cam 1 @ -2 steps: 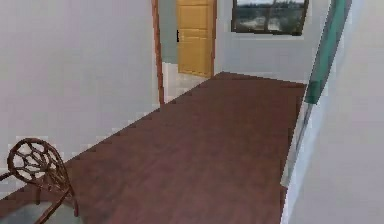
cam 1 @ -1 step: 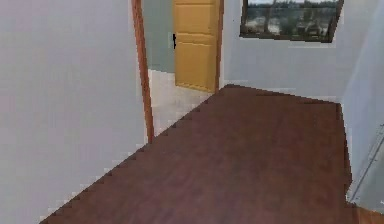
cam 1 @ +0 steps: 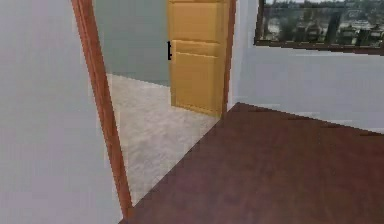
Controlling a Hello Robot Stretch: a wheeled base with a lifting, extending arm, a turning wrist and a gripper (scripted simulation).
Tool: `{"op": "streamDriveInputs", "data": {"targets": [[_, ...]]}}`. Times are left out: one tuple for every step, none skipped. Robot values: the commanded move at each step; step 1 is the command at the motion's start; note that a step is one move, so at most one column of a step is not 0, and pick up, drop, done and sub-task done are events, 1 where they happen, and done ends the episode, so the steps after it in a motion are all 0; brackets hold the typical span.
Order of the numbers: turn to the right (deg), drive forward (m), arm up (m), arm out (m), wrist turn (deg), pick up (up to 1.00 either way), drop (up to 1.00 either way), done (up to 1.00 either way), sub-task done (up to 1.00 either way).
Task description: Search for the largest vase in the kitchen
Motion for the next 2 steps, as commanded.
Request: {"op": "streamDriveInputs", "data": {"targets": [[0.0,1.00,0.00,0.00,0.0,0.00,0.00,0.00,0.00],[-15.0,0.00,0.00,0.00,0.0,0.00,0.00,0.00,0.00]]}}
